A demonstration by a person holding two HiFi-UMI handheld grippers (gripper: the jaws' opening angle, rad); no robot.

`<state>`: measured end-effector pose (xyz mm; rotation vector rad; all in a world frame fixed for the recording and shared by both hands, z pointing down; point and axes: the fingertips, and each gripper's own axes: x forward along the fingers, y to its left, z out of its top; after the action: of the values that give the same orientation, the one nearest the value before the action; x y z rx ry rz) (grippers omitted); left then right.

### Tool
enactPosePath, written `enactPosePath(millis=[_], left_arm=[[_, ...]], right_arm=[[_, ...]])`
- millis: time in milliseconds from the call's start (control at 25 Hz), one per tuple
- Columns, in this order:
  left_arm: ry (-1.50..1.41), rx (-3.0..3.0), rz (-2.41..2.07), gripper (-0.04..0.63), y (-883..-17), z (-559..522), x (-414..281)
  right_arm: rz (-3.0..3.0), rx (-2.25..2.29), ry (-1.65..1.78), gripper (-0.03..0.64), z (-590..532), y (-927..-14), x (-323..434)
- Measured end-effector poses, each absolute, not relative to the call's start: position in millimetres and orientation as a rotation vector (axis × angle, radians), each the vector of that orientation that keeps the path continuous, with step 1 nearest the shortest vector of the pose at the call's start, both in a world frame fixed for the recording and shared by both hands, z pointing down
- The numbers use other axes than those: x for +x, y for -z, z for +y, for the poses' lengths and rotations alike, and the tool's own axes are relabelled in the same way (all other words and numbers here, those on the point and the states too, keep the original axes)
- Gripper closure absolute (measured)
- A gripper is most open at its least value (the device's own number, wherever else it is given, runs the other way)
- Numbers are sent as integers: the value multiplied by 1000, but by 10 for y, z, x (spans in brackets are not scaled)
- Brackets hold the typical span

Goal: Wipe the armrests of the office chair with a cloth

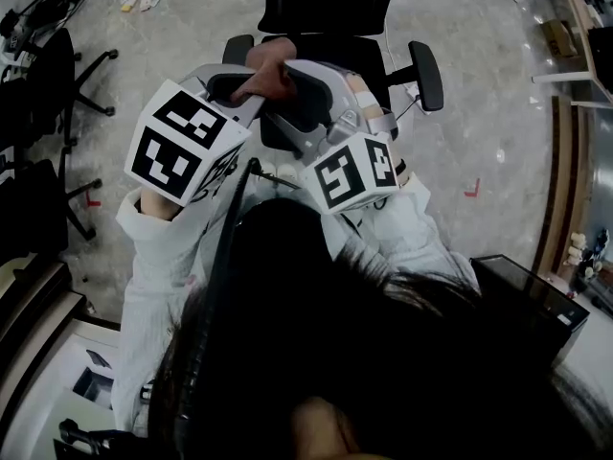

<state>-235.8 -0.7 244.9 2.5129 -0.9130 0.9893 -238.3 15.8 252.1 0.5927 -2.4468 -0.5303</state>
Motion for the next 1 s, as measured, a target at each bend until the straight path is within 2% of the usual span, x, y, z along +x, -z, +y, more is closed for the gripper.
enactPosePath(millis=[200, 360, 600, 1000], left_arm=[[-1068, 2524, -928, 571, -2466, 25, -2325], [-1065, 2513, -953, 571, -2463, 41, -2410], [-988, 2546, -918, 571, -2495, 137, -2503], [-633, 2631, -828, 560, -2325, 266, -2542]], right_arm=[[-2312, 669, 719, 411, 68, -2560, -2395], [-2283, 726, 799, 556, 33, -2534, -2384], [-2509, 698, 470, 574, 118, -2452, -2404], [-2658, 850, 74, 574, 123, -2321, -2079]])
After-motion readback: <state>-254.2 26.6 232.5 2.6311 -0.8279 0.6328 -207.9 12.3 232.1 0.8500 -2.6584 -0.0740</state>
